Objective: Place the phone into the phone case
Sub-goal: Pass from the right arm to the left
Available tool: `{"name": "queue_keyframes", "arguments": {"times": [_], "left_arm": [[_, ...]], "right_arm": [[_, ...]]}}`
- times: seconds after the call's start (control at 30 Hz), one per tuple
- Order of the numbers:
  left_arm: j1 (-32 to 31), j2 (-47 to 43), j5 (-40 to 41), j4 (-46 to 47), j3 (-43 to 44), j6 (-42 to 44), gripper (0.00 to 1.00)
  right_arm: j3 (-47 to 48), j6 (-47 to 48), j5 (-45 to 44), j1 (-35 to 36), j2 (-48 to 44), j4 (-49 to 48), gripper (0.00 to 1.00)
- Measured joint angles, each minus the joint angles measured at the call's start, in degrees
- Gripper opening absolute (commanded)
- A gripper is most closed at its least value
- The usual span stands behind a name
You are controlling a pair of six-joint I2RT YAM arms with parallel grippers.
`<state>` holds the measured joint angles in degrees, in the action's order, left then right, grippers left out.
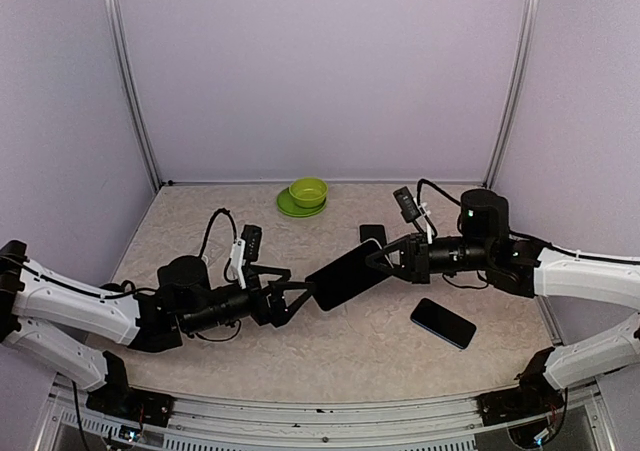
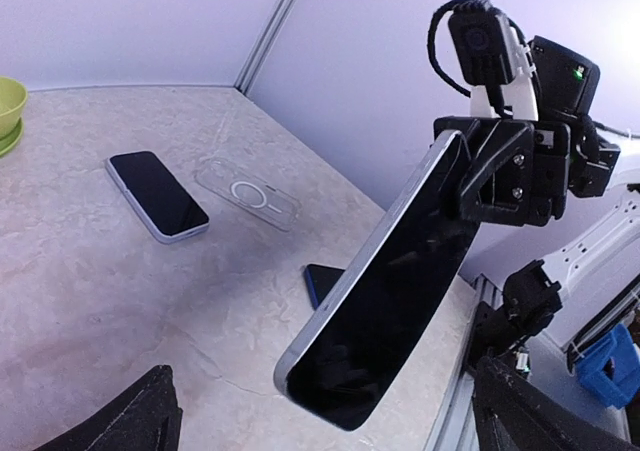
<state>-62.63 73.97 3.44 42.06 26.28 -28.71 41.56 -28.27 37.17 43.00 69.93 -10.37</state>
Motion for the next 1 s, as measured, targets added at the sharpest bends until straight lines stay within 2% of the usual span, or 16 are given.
{"name": "queue_keyframes", "arguments": {"times": [0.17, 0.5, 1.0], "left_arm": [[0.04, 0.42, -3.65, 5.07, -0.72, -3.34, 0.98], [0.02, 7.76, -12.52, 18.95, -0.9, -10.05, 0.91], [0.0, 14.97, -17.79, 29.16, 1.4, -15.26, 0.69]], "right_arm": [[-3.08, -1.44, 0.02, 0.0, -5.25, -8.09, 0.0], [-4.09, -5.64, 1.97, 0.0, -3.3, -18.45, 0.0], [-7.02, -9.22, 4.48, 0.72, 1.6, -27.58, 0.0]]}}
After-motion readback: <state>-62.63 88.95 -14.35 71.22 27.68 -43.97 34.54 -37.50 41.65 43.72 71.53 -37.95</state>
